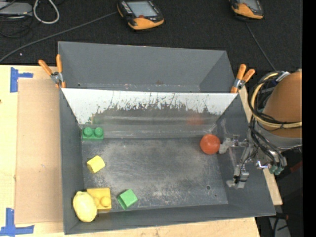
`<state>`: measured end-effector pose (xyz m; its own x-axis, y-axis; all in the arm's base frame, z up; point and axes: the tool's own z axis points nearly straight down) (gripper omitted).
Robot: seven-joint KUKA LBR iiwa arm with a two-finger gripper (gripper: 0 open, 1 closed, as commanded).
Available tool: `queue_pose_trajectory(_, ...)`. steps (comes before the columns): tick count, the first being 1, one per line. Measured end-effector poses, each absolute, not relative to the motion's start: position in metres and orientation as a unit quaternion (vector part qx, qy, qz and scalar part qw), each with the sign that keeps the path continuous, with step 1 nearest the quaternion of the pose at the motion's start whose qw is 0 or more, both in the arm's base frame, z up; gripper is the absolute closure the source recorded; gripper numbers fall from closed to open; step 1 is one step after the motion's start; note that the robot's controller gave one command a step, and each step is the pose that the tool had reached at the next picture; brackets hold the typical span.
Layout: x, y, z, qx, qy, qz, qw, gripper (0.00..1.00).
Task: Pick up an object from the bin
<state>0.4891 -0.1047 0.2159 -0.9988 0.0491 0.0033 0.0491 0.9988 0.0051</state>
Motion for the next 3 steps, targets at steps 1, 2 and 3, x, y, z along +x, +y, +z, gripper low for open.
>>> queue_pose_trajectory(1,0.482,-0.126,0.198,0.033,-0.999,-0.002,0.000,0.00)
queue_pose_trajectory(2,0.521,-0.101,0.162,0.012,-1.000,-0.001,-0.003,0.00)
queue_pose_trajectory(3,0.594,-0.095,0.137,0.045,-0.999,-0.001,0.000,0.00)
